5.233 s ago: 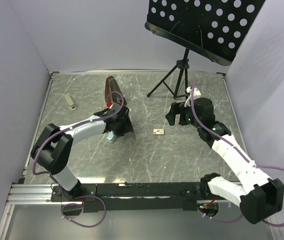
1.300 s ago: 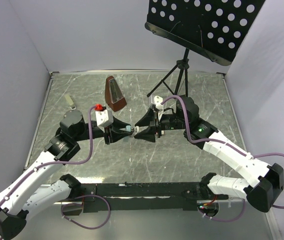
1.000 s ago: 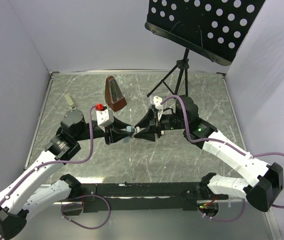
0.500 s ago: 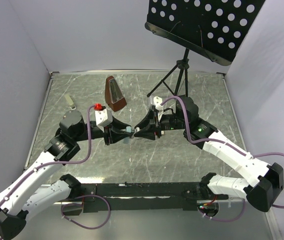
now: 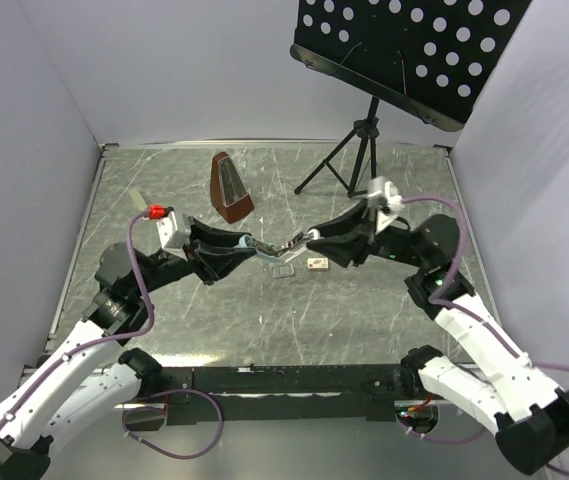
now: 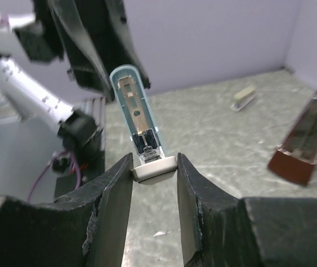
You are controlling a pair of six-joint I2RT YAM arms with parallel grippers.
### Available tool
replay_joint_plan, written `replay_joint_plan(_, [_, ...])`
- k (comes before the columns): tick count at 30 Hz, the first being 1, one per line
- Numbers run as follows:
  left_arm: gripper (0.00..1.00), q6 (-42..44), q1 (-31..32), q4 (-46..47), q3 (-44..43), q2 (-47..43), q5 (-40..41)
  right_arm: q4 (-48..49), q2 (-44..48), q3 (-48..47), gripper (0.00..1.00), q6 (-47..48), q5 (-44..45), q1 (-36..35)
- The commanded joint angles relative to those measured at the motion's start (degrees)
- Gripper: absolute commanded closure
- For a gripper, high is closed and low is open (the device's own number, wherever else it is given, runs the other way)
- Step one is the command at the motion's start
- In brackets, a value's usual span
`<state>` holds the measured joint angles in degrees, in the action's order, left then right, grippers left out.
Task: Load the staples into the stapler
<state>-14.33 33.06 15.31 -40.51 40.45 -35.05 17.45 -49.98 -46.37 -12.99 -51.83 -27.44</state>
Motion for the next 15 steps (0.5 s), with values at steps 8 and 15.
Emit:
replay_joint_plan(8, [0.99,-28.18,-1.51,20.81,14.75,-6.17,23.18,18.67,12.35,4.62,1.0,-13.46,4.45,5.12])
replay_joint_plan(15, [0.99,-42.09,-1.07,29.06,21.96,-7.31,26.96,20.61,15.43,7.43,1.0,-14.17,8.06,5.73])
